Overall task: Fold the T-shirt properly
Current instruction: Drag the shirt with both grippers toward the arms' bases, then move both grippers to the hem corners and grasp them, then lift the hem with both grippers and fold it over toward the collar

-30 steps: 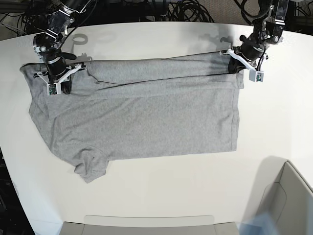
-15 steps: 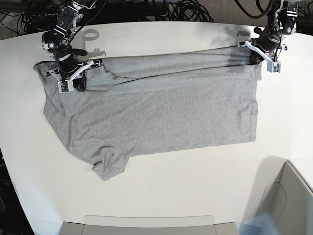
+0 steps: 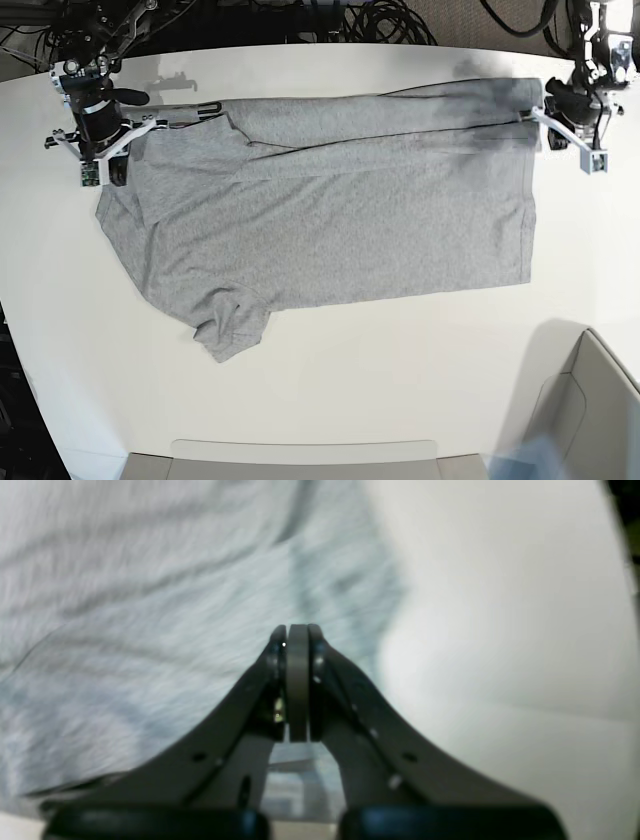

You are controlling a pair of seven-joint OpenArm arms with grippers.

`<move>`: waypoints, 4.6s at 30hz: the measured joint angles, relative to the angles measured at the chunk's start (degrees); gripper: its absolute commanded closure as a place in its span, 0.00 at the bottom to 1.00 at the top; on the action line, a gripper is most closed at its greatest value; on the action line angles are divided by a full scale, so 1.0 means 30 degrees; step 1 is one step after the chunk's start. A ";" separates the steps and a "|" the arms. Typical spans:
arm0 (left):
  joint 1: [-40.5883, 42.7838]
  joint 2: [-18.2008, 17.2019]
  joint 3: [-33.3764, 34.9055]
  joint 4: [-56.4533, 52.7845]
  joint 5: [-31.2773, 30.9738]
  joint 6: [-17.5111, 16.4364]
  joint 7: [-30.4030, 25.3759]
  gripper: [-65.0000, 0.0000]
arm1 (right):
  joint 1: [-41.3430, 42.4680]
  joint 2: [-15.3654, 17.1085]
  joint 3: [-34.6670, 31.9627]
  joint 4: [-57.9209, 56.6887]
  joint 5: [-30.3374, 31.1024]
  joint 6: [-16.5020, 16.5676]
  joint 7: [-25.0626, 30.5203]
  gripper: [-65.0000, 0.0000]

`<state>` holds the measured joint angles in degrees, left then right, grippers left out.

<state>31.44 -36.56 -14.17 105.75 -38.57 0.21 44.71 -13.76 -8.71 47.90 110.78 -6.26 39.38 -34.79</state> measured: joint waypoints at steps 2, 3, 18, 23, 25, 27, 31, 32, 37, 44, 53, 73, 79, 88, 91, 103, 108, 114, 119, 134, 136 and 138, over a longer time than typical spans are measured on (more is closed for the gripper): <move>-0.1056 -0.0036 0.0299 0.0080 0.0000 0.0000 0.0583 1.00 | 0.1195 0.0175 0.0000 -0.0160 -0.0678 0.0007 -0.0736 1.00; -0.1872 0.0022 0.0845 0.0058 0.0044 0.0000 0.1129 1.00 | 0.2135 0.0372 -0.0036 -0.0423 -0.1056 0.0007 -0.0969 1.00; -0.9836 0.4656 0.3687 -0.1100 0.0233 0.0138 0.5625 1.00 | 1.2182 0.4065 -0.2244 -1.7741 -0.6470 -0.0124 0.1727 1.00; -0.9908 0.5253 0.3694 -0.1246 0.0087 0.0146 0.5676 1.00 | 1.0892 0.3912 -0.2244 -1.8433 -0.6280 -0.1814 0.4364 1.00; -0.9879 0.5246 0.3694 -0.1319 0.0313 0.0175 0.5668 1.00 | 0.9675 0.3738 -0.2280 -1.7420 -0.5901 -0.1858 0.4881 1.00; -0.9967 0.5151 0.3687 -0.1326 0.0175 0.0146 0.5595 1.00 | 0.8058 0.3417 -0.2251 -1.5854 -0.5187 -0.1923 0.5231 1.00; -0.9843 0.4758 0.3694 -0.1319 0.0080 0.0146 0.5676 1.00 | 0.5399 0.2390 -0.2259 -1.2546 -0.5071 -0.1421 0.4969 1.00; -0.9850 0.4656 0.3694 -0.1326 0.0117 0.0153 0.5661 1.00 | 0.4874 0.2091 -0.2237 -1.1737 -0.5158 -0.0918 0.4838 1.00; -0.9843 0.4626 0.3738 -0.1333 0.0211 0.0146 0.5610 1.00 | 0.4095 0.0750 -0.2222 -0.9078 -0.6105 -0.0495 0.2892 1.00; -0.9887 0.4605 0.3781 -0.1333 0.0182 0.0146 0.5603 1.00 | 0.4954 -0.0321 -0.2229 -0.4554 -0.7373 0.0007 -0.1173 0.84; -0.9887 0.4597 0.3789 -0.1333 0.0255 0.0138 0.5610 1.00 | 0.9100 0.2433 -0.3657 -0.6229 -0.6747 0.0007 -0.4495 0.49; -0.9850 0.4721 0.3832 -0.1348 0.0197 0.0073 0.5581 1.00 | 1.8666 0.6834 -0.5042 -2.9653 -0.3512 -0.0109 0.4226 0.49; -0.9857 0.4721 0.3832 -0.1348 0.0153 0.0073 0.5544 1.00 | 1.8906 0.7176 -0.5027 -3.3827 -0.2958 -0.1909 0.8517 0.49; -1.0965 0.4707 0.3745 -0.4699 0.0262 0.0036 0.4758 0.77 | 1.8928 0.6819 -0.5027 -3.4111 -0.2892 -0.1923 0.8757 0.49; -1.2495 0.4313 0.3847 -0.6550 0.0095 -0.0036 0.3213 0.62 | 1.9023 0.6637 -0.5027 -3.4148 -0.3475 -0.1916 0.8757 0.49; -2.0597 0.1304 1.0316 -2.1311 0.0000 -0.4699 -0.3198 0.60 | 1.9103 0.6630 -0.4932 -3.4104 -0.4656 -0.1923 0.8969 0.49; -2.2046 0.1035 1.2415 -2.4669 0.0066 -0.5996 -0.5311 0.60 | 1.9285 0.6645 -0.4940 -3.4111 -0.4903 -0.1923 0.8684 0.49; -2.2061 0.1188 1.2983 -2.4691 0.0066 -0.6892 -0.5938 0.60 | 1.9394 0.6652 -0.4940 -3.4111 -0.4932 -0.1923 0.8561 0.49; -2.1886 0.1188 1.2976 -2.4647 0.0051 -0.6951 -0.6011 0.69 | 1.9475 0.6645 -0.4940 -3.4148 -0.5049 -0.1923 0.8473 0.53; -2.1332 0.1290 1.2830 -2.4502 -0.0211 -0.6870 -0.6725 1.00 | 2.0254 0.6076 -0.5042 -3.2552 -0.5778 -0.3439 0.7570 1.00; -2.1376 0.1290 1.2830 -2.4487 -0.0233 -0.6878 -0.6630 1.00 | 2.0363 0.5843 -0.5042 -3.1999 -0.5770 -0.3439 0.7533 1.00; -2.1617 0.1304 1.2830 -2.4494 -0.0219 -0.6878 -0.6302 1.00 | 2.0320 0.5697 -0.5042 -3.1423 -0.5792 -0.3432 0.7519 1.00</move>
<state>-33.41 -32.64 24.32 32.27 -39.22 -20.43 25.80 47.20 8.38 32.77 16.51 -23.64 29.08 -12.23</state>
